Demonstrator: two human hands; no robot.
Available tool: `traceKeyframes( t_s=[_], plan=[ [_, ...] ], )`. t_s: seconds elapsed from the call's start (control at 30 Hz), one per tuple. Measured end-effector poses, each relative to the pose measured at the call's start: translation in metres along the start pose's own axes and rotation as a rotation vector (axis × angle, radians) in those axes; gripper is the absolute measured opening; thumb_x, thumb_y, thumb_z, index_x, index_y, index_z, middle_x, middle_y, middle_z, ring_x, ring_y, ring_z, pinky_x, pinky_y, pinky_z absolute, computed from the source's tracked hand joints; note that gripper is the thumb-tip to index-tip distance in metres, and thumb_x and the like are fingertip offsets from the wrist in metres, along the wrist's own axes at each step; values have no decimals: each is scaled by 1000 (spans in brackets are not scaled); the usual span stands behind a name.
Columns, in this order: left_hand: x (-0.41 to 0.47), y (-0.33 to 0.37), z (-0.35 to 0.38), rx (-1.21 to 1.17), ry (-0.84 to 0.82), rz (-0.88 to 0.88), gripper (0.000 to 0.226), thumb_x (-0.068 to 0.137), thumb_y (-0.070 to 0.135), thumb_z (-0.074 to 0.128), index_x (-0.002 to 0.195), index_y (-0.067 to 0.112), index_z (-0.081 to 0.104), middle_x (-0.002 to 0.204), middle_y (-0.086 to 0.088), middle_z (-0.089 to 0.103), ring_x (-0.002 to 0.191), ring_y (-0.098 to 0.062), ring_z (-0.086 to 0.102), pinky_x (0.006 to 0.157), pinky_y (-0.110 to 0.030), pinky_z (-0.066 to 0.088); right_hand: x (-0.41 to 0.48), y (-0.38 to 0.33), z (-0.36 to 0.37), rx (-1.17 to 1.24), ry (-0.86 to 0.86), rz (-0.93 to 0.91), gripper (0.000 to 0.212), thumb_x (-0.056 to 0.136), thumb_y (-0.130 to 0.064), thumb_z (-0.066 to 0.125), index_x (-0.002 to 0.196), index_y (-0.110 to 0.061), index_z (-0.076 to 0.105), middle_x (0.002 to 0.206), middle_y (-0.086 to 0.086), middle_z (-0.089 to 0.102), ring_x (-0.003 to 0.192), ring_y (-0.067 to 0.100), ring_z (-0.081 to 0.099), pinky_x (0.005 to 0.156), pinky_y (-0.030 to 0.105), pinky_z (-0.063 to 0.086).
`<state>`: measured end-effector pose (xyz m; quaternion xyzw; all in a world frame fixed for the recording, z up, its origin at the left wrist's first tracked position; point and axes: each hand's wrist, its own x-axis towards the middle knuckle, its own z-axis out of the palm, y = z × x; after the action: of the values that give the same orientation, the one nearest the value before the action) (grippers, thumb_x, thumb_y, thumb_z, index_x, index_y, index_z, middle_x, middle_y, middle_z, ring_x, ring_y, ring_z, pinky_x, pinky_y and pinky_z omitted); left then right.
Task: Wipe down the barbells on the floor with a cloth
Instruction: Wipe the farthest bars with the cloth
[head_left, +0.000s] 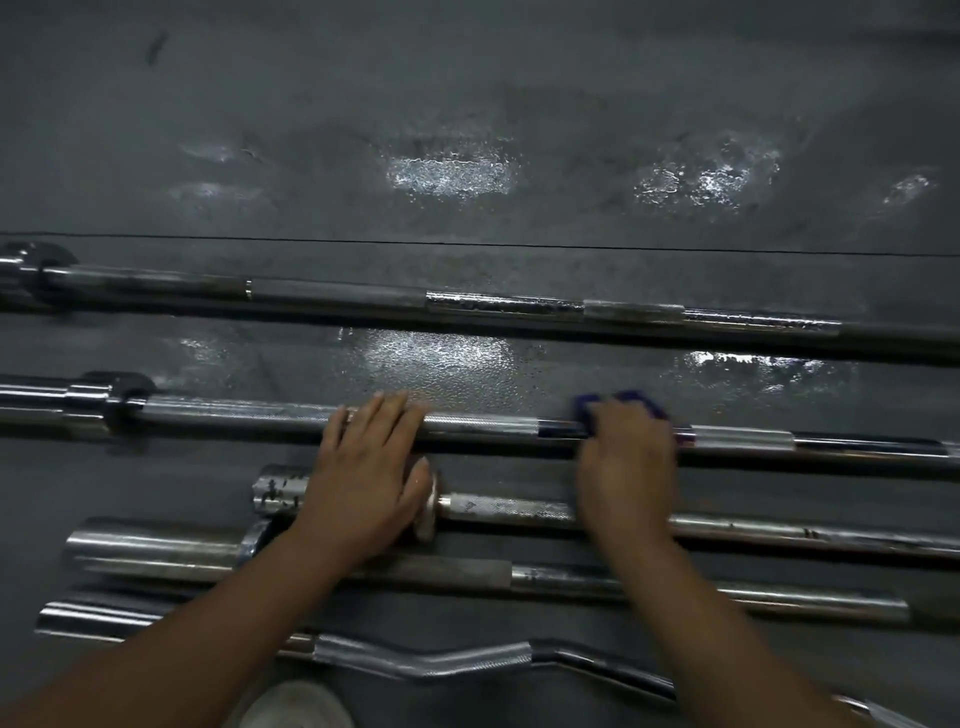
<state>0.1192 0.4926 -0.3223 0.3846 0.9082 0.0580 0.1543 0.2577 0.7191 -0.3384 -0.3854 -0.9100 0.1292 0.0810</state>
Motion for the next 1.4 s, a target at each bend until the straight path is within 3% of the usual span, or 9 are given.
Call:
traceKeyframes(
  t_s=[0.2, 0.37, 0.53, 0.63, 0.83, 1.07, 1.17, 1.3, 1.4],
  plan=[
    [-9, -49, -13, -45, 70, -84, 62, 86, 35, 35, 138, 5, 52, 143, -15, 53, 134, -33, 47, 112, -48, 32, -18, -183, 41, 114, -316, -312, 46, 78, -28, 33, 109, -21, 67, 110, 1, 65, 104, 26, 55, 99, 43, 34],
    [-12, -65, -17, -75, 102, -52, 66, 78, 30, 38, 136, 2, 53, 137, -18, 56, 128, -35, 51, 110, -44, 31, 2, -171, 34, 198, -499, -530, 42, 83, -22, 54, 124, -25, 63, 120, 1, 65, 104, 27, 61, 91, 38, 48],
    [-8, -54, -9, -79, 86, -30, 60, 83, 35, 37, 135, 11, 54, 141, -10, 55, 134, -29, 45, 113, -52, 29, 11, 16, -26, 71, -223, -17, 42, 78, -29, 43, 113, -25, 67, 101, 6, 71, 91, 30, 63, 78, 36, 49],
    [-3, -44, -7, -81, 65, -13, 59, 85, 38, 34, 135, 14, 55, 143, -7, 54, 136, -28, 45, 114, -57, 28, 11, 16, -26, 90, -48, 278, 35, 75, -19, 46, 96, -13, 73, 87, 12, 70, 81, 33, 63, 74, 36, 46],
    [1, -40, -4, 7, -40, 50, 66, 86, 46, 34, 143, 18, 47, 149, -4, 46, 139, -27, 40, 115, -57, 24, -17, -121, 16, 182, -342, -421, 50, 72, -20, 49, 120, -18, 64, 123, 2, 62, 114, 23, 53, 103, 41, 41],
    [26, -62, 0, 18, -96, 120, 61, 93, 61, 24, 148, 36, 32, 155, 6, 37, 142, -17, 27, 112, -44, 13, 12, -38, 14, 37, -333, -535, 51, 82, -29, 43, 132, -23, 53, 129, 0, 57, 113, 24, 53, 99, 39, 34],
    [52, -66, -13, 28, -98, 85, 67, 91, 60, 19, 152, 33, 27, 160, 2, 27, 147, -21, 21, 116, -47, 12, 33, -59, 19, 34, -285, -384, 43, 86, -27, 40, 125, -22, 57, 117, 2, 58, 103, 27, 52, 90, 39, 36],
    [45, -65, -19, 5, 46, 78, 61, 89, 44, 36, 145, 20, 42, 147, -3, 44, 137, -28, 40, 115, -48, 24, 45, -96, 28, 85, -143, -149, 41, 81, -19, 40, 112, -15, 67, 109, 10, 59, 100, 34, 52, 87, 43, 42],
    [28, -65, -7, -87, 92, 84, 65, 86, 34, 38, 147, 10, 44, 153, -8, 42, 141, -28, 38, 117, -50, 27, 21, -158, 47, 187, -166, -409, 44, 76, -21, 39, 109, -13, 67, 111, 9, 62, 102, 33, 52, 94, 44, 43]
  ],
)
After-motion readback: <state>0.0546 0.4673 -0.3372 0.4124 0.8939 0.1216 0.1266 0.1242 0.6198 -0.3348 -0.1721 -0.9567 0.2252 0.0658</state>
